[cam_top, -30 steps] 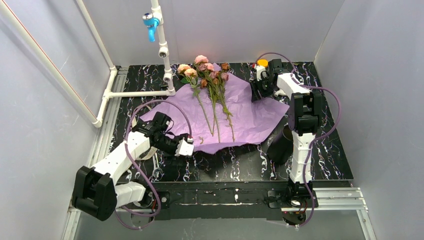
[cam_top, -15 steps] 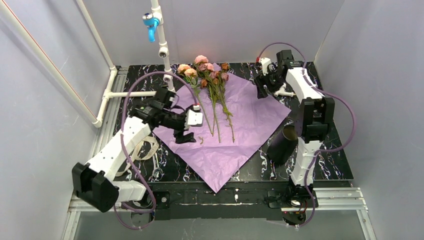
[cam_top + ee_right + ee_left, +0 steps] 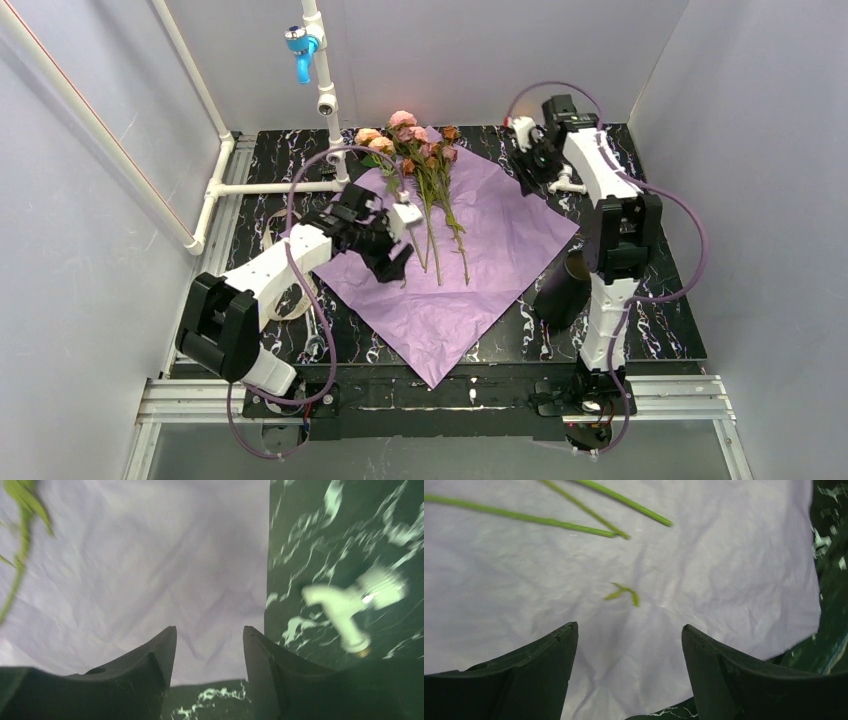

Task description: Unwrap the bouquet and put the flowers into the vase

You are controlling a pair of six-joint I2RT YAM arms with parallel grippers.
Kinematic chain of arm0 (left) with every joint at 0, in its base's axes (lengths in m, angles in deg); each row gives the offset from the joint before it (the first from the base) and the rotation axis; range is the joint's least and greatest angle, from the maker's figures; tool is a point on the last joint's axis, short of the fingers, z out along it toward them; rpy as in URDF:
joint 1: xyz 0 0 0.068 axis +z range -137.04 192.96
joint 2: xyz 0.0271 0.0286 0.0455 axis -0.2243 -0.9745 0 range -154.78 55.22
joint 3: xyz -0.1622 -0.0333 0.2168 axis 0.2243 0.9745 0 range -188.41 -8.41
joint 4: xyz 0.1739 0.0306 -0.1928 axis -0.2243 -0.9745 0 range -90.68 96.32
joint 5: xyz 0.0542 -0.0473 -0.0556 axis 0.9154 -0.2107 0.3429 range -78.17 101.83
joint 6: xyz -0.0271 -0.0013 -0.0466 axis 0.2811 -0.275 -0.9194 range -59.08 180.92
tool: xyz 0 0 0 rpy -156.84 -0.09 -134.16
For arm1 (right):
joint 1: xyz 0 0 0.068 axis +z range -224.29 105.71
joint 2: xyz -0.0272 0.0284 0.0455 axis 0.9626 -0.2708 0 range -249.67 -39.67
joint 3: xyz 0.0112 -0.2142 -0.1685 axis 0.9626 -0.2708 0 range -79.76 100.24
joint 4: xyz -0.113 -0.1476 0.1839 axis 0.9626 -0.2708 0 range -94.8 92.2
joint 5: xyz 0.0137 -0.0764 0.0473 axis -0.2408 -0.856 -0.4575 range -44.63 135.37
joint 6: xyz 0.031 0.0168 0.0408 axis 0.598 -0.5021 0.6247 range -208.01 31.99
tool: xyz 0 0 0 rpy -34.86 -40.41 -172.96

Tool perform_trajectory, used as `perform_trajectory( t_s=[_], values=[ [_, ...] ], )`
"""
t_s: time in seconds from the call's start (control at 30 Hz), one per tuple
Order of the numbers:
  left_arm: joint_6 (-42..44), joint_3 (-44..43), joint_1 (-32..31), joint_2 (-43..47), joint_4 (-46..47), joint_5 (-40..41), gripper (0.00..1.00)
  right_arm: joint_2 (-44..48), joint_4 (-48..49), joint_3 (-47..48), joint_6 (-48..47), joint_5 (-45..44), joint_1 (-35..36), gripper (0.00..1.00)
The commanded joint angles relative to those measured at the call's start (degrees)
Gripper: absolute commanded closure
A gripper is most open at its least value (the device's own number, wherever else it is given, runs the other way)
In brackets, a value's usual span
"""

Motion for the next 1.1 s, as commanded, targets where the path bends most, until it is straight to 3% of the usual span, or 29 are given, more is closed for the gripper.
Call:
perform_trajectory(
  t_s=[0.0, 0.13, 0.27, 0.4, 0.57, 1.07],
  values=[
    [-16.59, -4.30, 8.28, 2.09, 5.55, 1.02, 0.24, -0.52, 2.76, 10.47, 7.20, -3.91, 8.87, 0.36],
    [-20.25, -4.81, 9.98, 3.34, 7.92, 3.81, 0.20, -1.40, 7.13, 13.75, 12.44, -7.86, 13.49, 0.26],
    [-24.17, -4.02, 10.82, 5.56, 9.87, 6.40, 0.03, -3.75, 9.20, 16.41, 15.89, -10.00, 18.32, 0.21],
    [-27.04, -2.82, 11.36, 8.04, 10.24, 6.88, 0.02, -6.70, 9.47, 17.64, 19.27, -11.44, 22.69, 0.17],
    [-29.07, -2.40, 11.43, 9.73, 9.91, 10.99, 0.02, -12.35, 7.20, 22.02, 20.70, -21.65, 26.80, 0.20],
    [-28.76, -1.64, 11.35, 10.38, 9.92, 17.94, 0.02, -20.85, 11.55, 22.22, 24.79, -24.08, 27.80, 0.36]
  ],
)
